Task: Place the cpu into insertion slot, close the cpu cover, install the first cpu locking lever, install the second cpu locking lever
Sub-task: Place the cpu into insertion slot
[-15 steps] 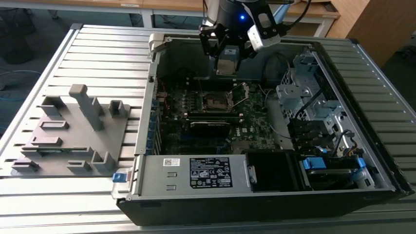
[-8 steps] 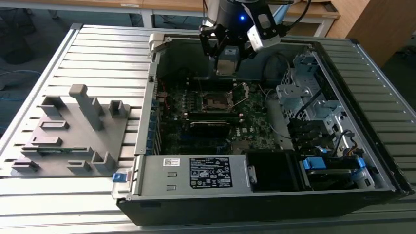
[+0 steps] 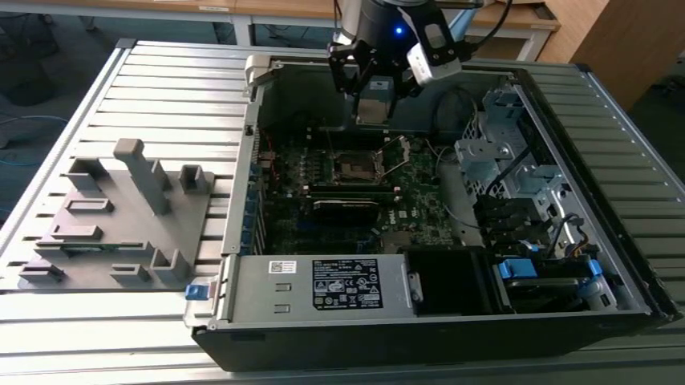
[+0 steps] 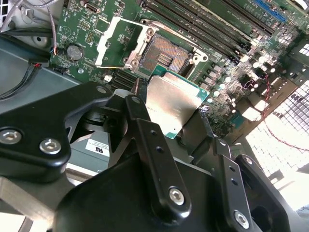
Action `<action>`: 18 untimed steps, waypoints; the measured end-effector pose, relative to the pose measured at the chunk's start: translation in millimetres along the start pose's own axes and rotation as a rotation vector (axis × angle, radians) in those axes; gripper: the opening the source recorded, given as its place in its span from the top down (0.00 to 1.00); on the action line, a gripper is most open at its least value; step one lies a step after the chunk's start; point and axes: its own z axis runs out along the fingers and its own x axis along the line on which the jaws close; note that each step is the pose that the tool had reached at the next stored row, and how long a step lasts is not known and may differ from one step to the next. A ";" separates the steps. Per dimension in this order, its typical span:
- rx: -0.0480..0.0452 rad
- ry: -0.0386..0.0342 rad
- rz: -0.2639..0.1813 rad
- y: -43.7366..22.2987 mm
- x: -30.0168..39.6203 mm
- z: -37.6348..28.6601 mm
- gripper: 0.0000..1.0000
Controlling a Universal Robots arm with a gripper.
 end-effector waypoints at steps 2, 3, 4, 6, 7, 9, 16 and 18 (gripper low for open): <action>0.0001 0.0001 0.000 -0.2 0.0 1.0 0.46; 0.0002 0.0001 0.000 -0.2 0.0 1.8 0.46; 0.0002 0.0001 0.000 -0.3 0.0 2.7 0.46; 0.0002 0.0001 0.000 -0.5 -0.1 4.7 0.46; 0.0002 0.0001 0.000 -0.5 -0.1 5.8 0.46; 0.0002 0.0001 0.000 -0.8 -0.1 8.2 0.46; 0.0002 0.0001 0.000 -1.5 -0.3 16.1 0.46; 0.0003 0.0002 0.000 -1.7 -0.3 18.0 0.46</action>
